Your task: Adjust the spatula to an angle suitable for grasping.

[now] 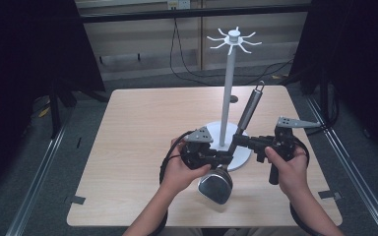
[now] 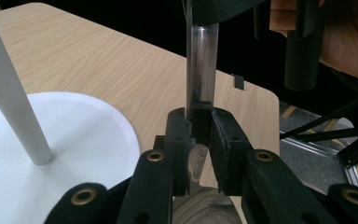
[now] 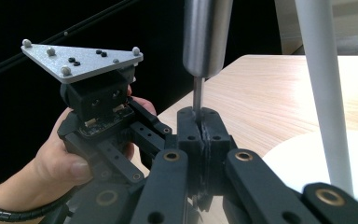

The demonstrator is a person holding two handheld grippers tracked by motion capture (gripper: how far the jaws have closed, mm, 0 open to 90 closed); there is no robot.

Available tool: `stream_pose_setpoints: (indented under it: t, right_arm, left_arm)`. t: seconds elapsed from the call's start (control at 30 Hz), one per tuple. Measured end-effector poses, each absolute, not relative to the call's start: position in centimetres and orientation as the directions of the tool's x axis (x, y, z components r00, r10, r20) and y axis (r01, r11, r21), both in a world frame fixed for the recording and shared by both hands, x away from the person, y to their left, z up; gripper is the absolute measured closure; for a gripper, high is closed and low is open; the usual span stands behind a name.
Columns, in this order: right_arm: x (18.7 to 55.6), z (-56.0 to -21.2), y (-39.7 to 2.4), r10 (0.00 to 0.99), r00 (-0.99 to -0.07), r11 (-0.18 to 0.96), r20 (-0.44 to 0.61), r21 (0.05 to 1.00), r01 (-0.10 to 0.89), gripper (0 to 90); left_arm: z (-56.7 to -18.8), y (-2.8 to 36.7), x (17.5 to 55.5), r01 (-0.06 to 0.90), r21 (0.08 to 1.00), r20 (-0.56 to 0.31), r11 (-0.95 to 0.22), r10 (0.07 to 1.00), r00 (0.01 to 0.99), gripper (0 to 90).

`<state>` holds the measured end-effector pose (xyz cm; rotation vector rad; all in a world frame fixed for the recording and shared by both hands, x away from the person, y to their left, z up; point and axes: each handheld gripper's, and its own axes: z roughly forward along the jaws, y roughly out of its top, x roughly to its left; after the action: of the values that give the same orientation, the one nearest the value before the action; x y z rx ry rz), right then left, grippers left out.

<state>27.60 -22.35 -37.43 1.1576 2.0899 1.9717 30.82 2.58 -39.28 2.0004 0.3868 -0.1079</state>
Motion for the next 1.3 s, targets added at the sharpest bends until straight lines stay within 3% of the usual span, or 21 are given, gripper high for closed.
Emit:
stream_pose_setpoints:
  t: [0.67,1.3]
  right_arm:
    - [28.1,-35.6,-21.8,0.511,-0.764,-0.034,0.395,0.897,0.441,88.3]
    - [28.5,-34.1,-21.2,0.468,-0.807,-0.048,0.361,0.922,0.385,87.3]
  left_arm:
    - [-39.5,3.3,31.5,0.334,0.894,-0.309,-0.299,0.129,0.942,80.1]
    - [-37.9,4.0,31.7,0.308,0.917,-0.290,-0.252,0.108,0.951,82.5]
